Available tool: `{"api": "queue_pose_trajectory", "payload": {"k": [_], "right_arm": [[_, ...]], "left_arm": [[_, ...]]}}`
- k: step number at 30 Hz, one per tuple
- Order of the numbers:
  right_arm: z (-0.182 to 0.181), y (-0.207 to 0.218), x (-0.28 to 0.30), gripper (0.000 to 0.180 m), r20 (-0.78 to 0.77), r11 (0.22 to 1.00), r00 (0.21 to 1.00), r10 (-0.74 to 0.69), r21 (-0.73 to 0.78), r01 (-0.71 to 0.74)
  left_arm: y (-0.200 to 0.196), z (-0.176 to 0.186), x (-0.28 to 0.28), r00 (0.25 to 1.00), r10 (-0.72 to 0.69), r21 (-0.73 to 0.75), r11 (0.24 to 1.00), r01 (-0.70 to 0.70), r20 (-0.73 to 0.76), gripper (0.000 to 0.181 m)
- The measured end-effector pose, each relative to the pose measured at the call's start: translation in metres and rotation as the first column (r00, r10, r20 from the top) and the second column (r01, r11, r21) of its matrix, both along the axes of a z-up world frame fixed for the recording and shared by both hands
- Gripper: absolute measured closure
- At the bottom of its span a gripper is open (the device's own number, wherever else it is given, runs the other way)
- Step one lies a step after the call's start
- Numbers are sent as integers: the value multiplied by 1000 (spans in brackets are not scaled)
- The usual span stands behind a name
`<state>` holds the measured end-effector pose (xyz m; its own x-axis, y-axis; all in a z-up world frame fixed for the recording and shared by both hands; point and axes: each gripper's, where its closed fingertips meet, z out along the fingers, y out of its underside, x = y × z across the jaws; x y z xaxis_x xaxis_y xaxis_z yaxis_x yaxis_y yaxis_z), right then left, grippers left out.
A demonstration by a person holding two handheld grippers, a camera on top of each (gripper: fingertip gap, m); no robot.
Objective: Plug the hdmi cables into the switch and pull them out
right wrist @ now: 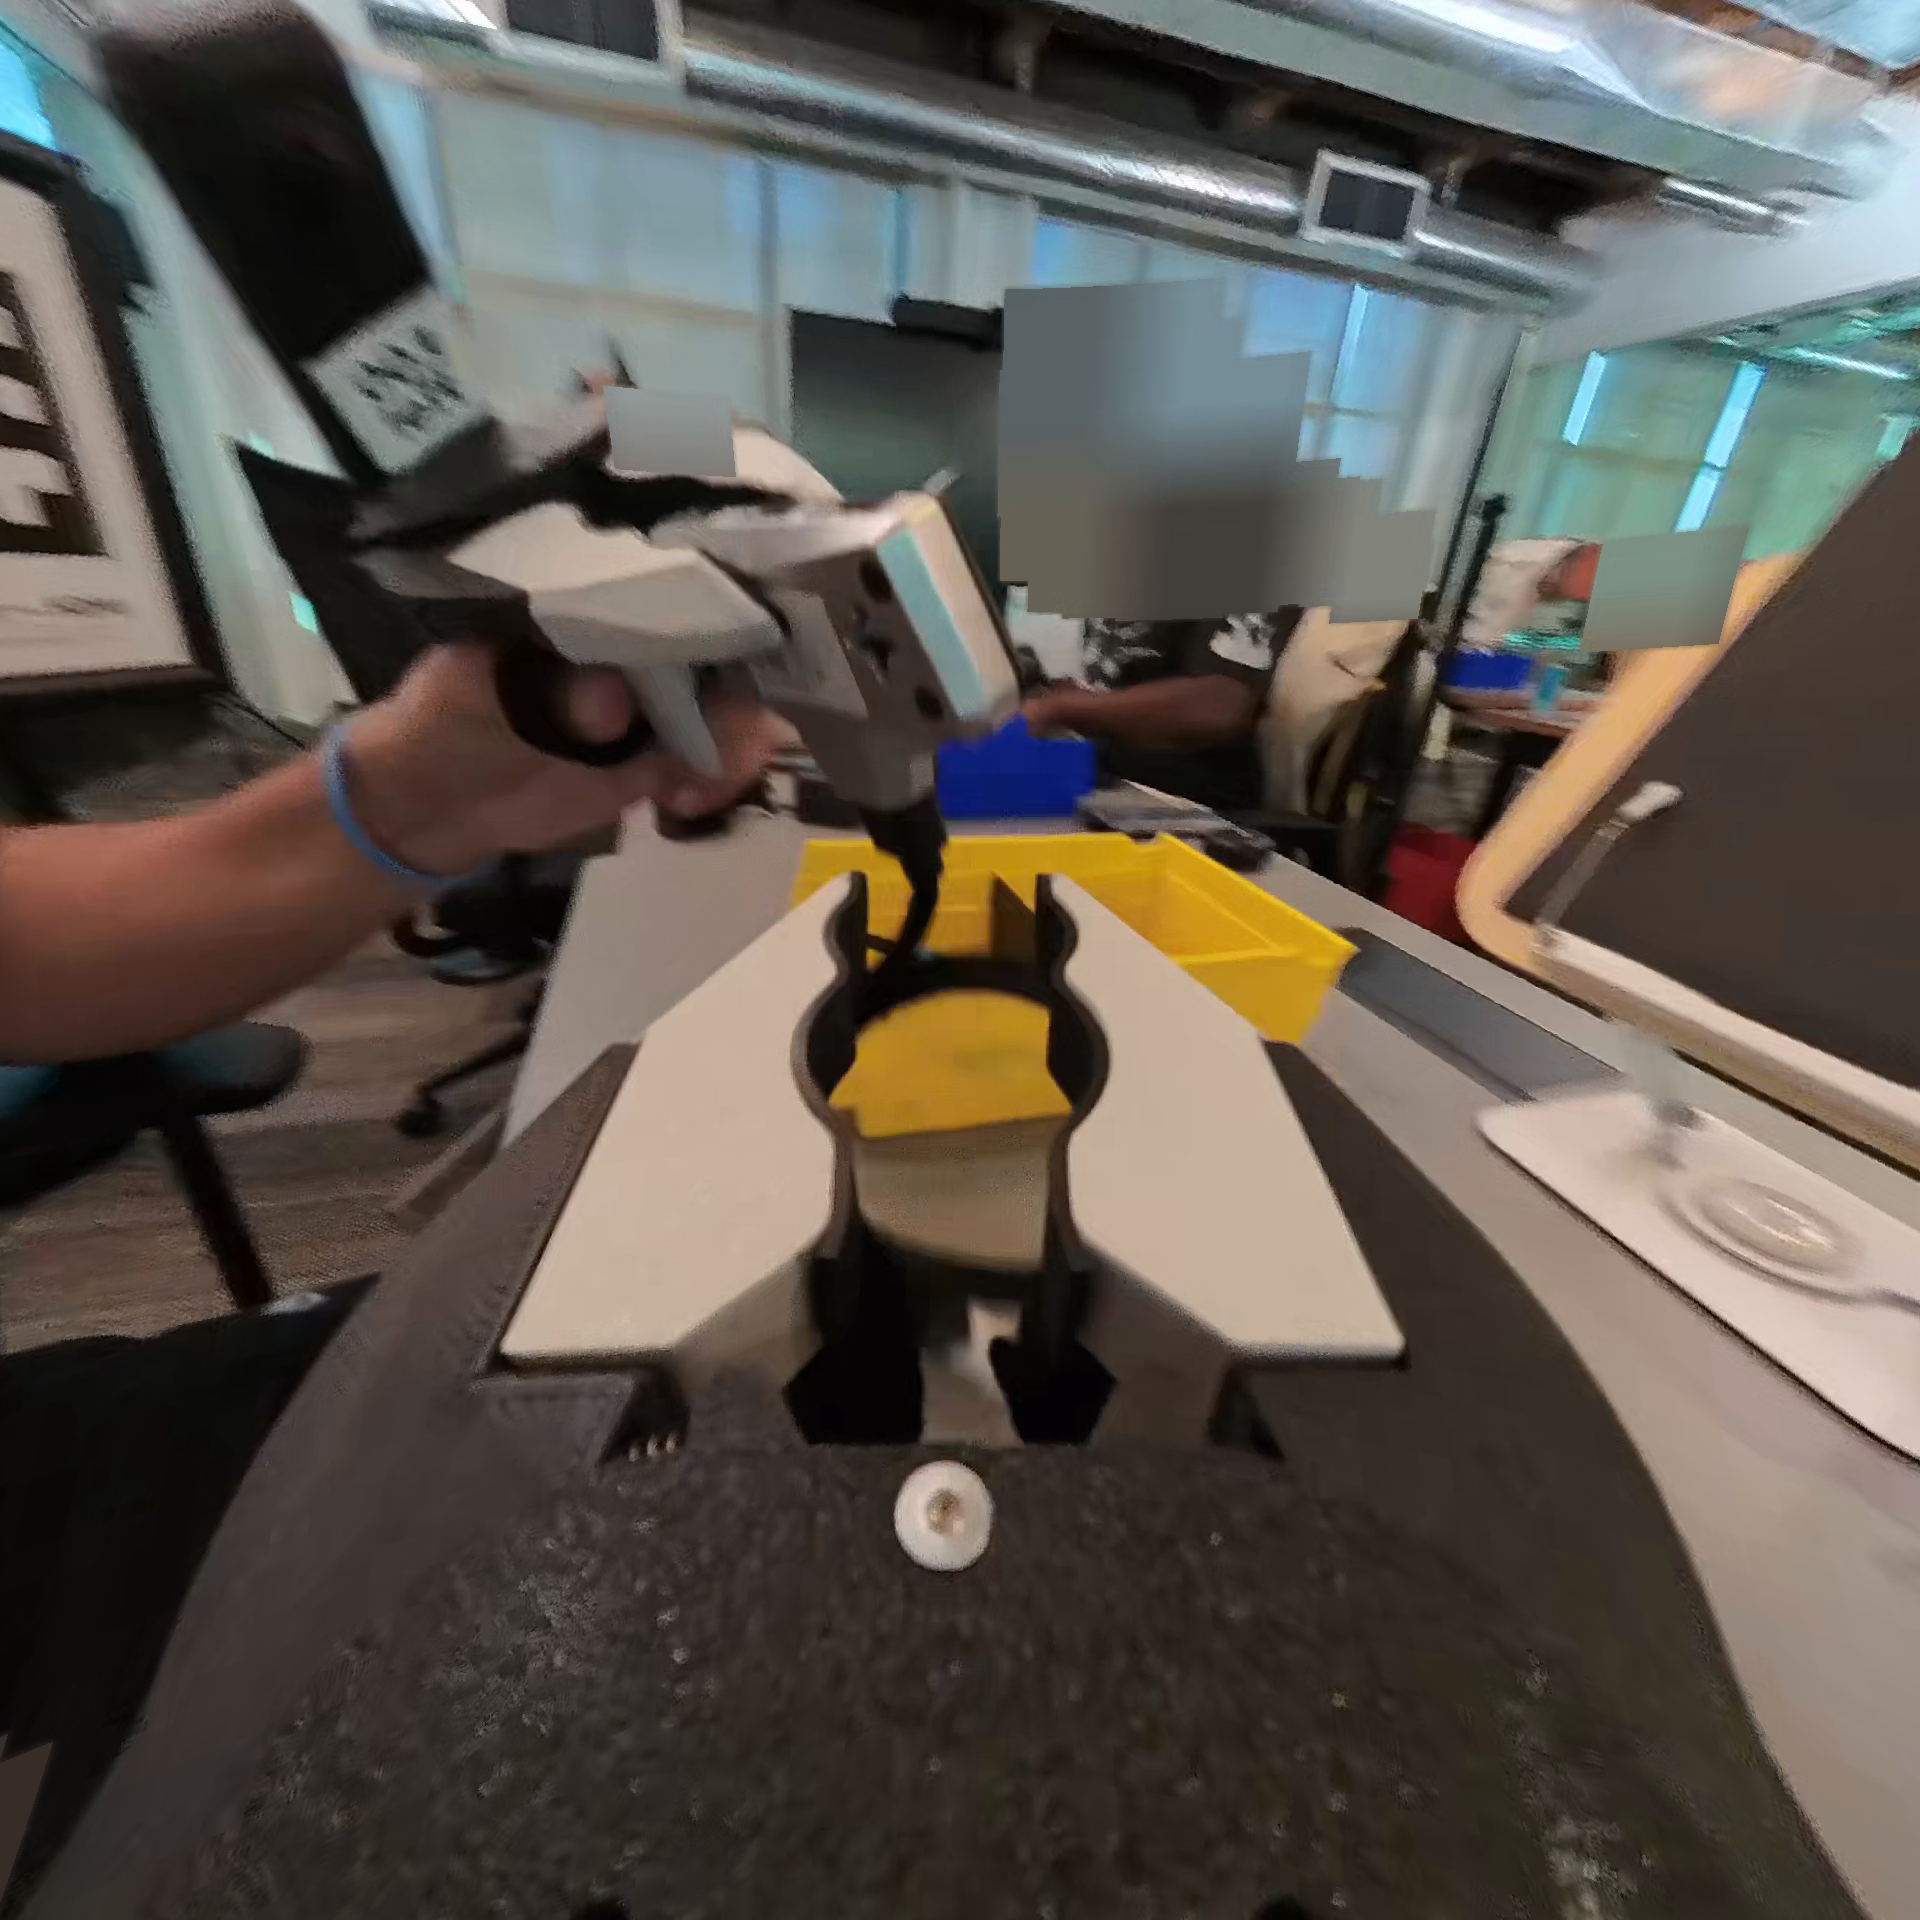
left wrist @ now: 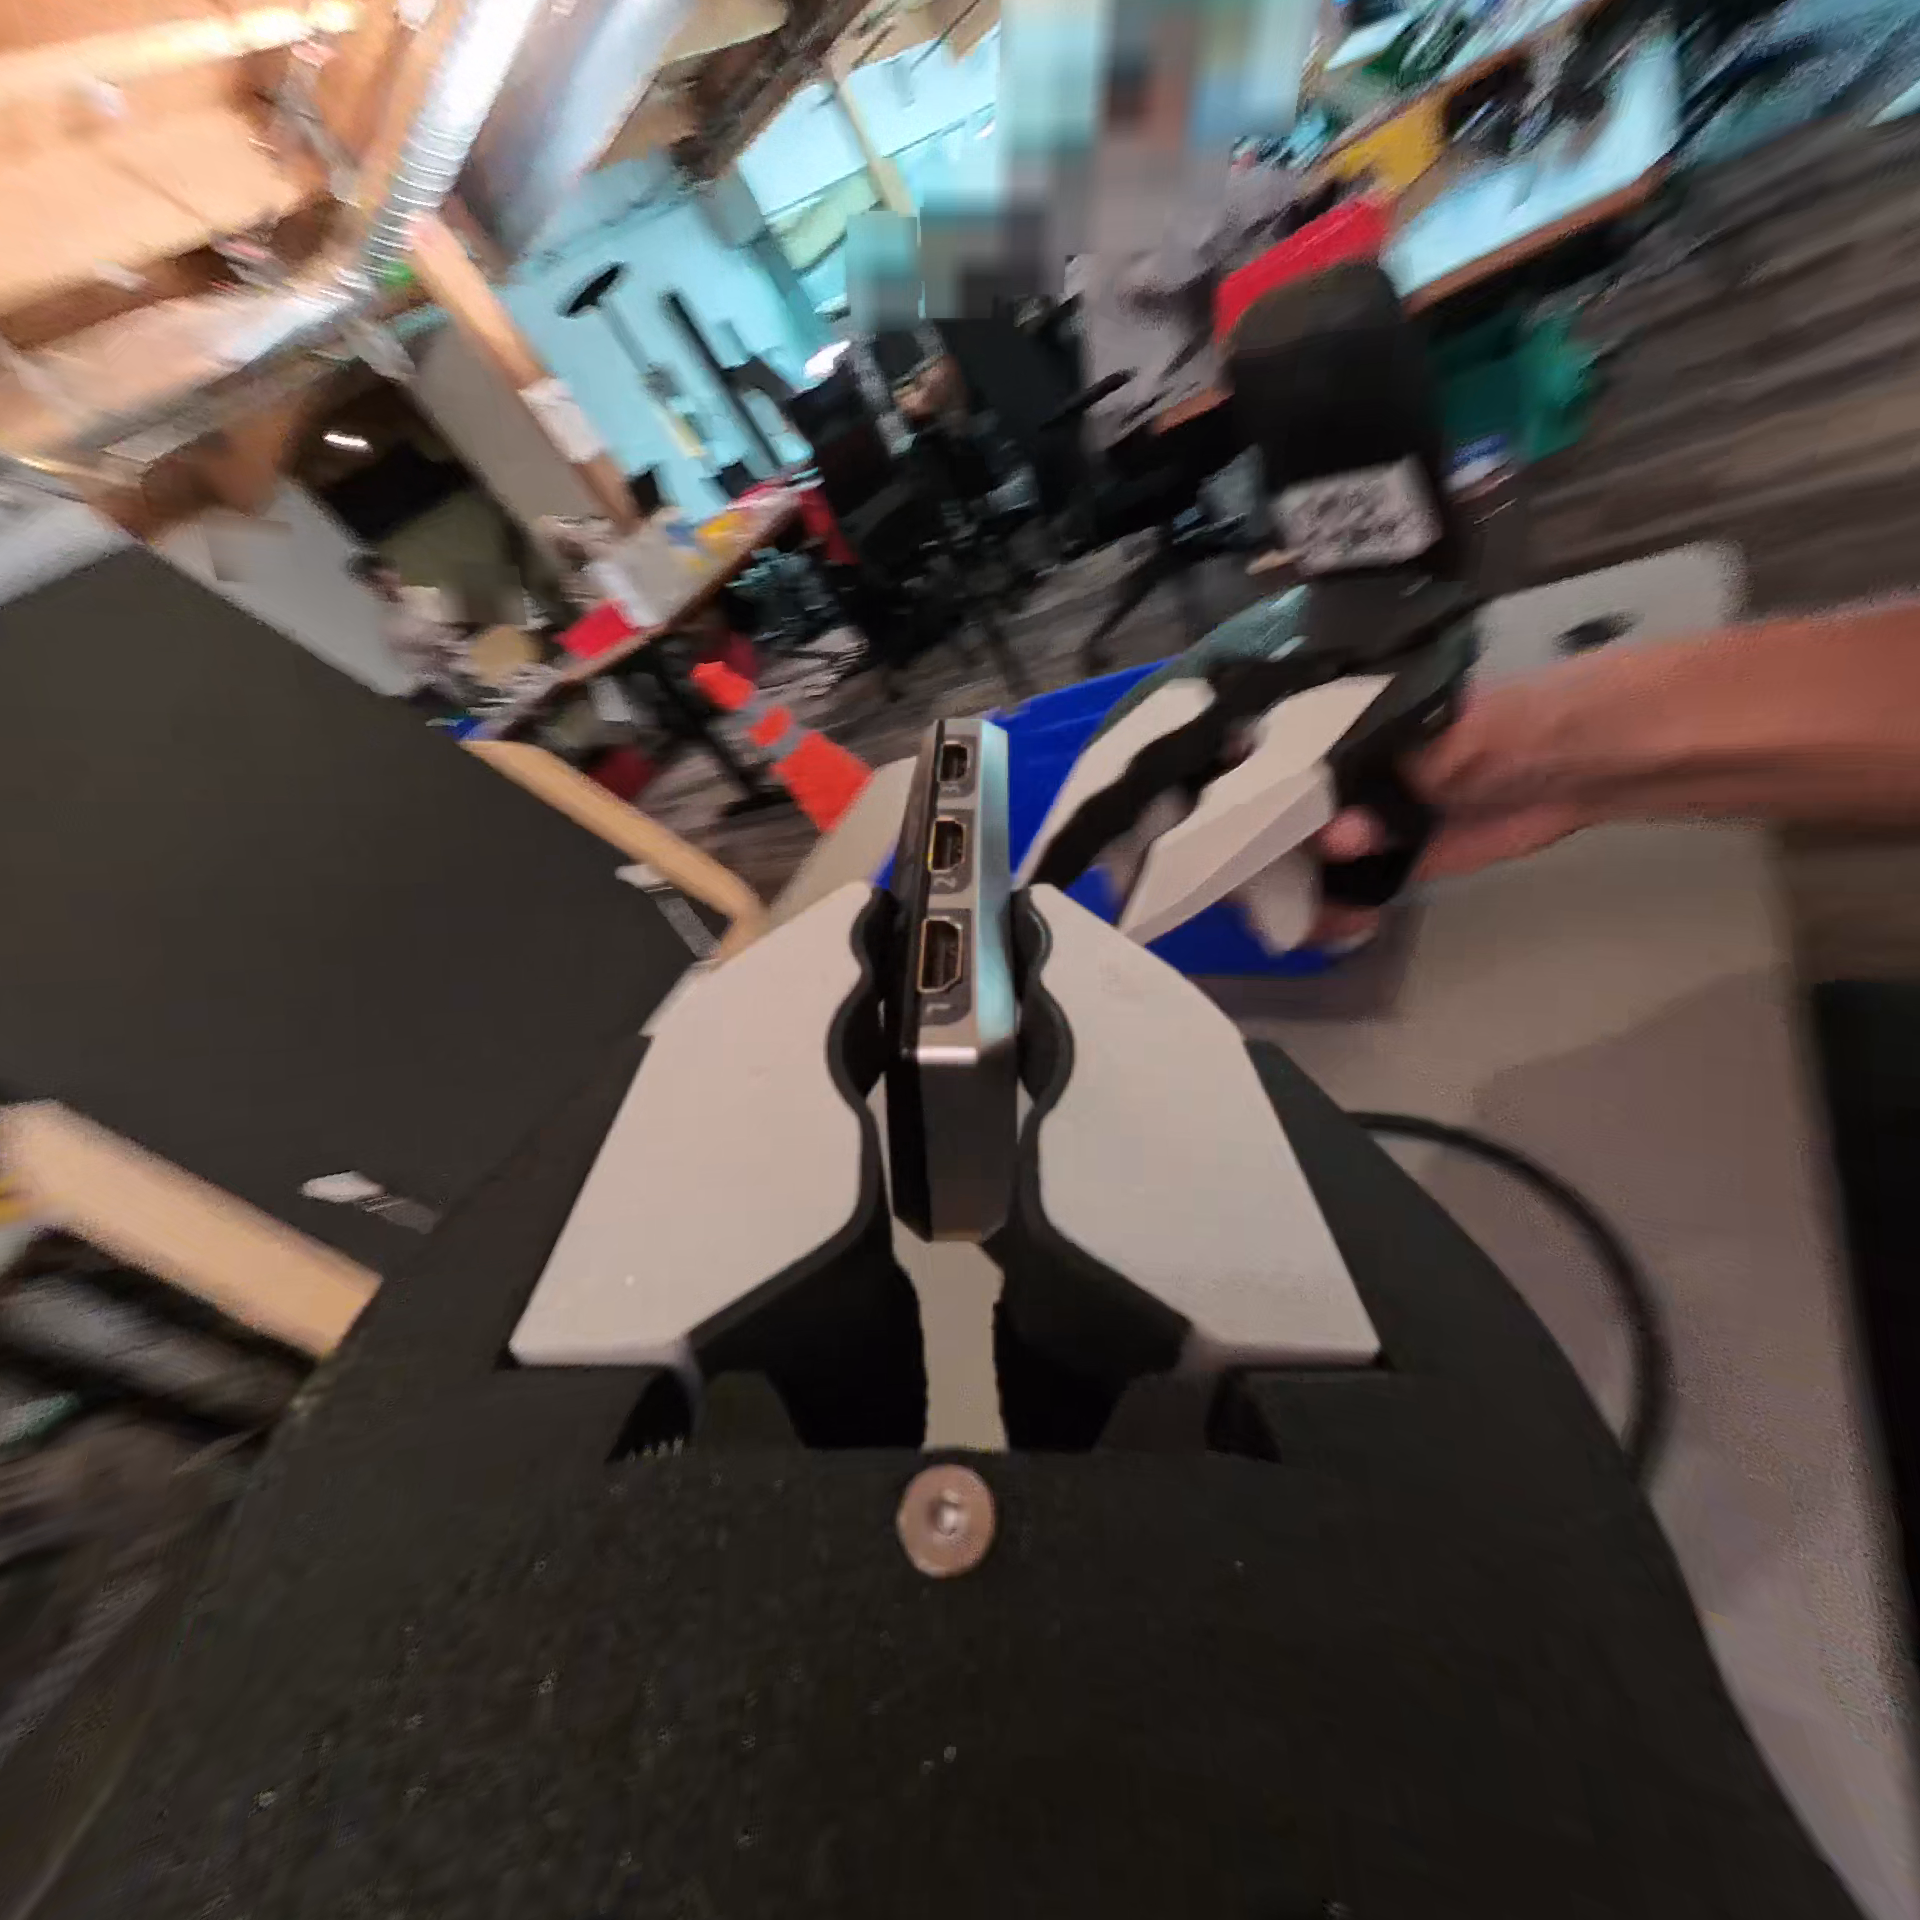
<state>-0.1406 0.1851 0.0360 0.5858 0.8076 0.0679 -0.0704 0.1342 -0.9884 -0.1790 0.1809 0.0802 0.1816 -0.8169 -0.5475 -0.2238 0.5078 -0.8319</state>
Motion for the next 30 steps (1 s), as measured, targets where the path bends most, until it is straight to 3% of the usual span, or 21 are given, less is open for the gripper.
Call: {"api": "queue_pose_trajectory", "payload": {"k": [4,9,12,18,21,23,26,30], "right_arm": [[-24,5,10,141,136,993,991,-5,-113,21],[-109,10,-8,133,263,934,958,117,-356,-17],[-147,8,-19,130,331,910,927,174,-414,-23],[-143,38,-25,131,419,923,893,166,-384,9],[-151,63,-30,131,505,922,835,216,-388,-4],[-160,65,-48,131,526,897,780,340,-431,-101],[-183,65,-63,132,613,862,628,479,-464,-205],[-203,72,-56,136,727,847,437,530,-472,-244]], "left_arm": [[20,-6,-9,994,103,185,978,-95,-34,159],[17,-30,-2,996,60,161,986,-49,-61,159],[12,-44,-10,996,55,110,993,-47,-71,159],[10,-72,-55,990,140,24,990,-140,-5,159],[9,-70,-71,988,153,-15,988,-153,35,159],[13,-69,-76,986,161,-37,987,-159,51,159],[17,-68,-80,982,182,-29,983,-180,47,159],[15,-68,-90,976,207,-42,978,-205,66,159]]}}
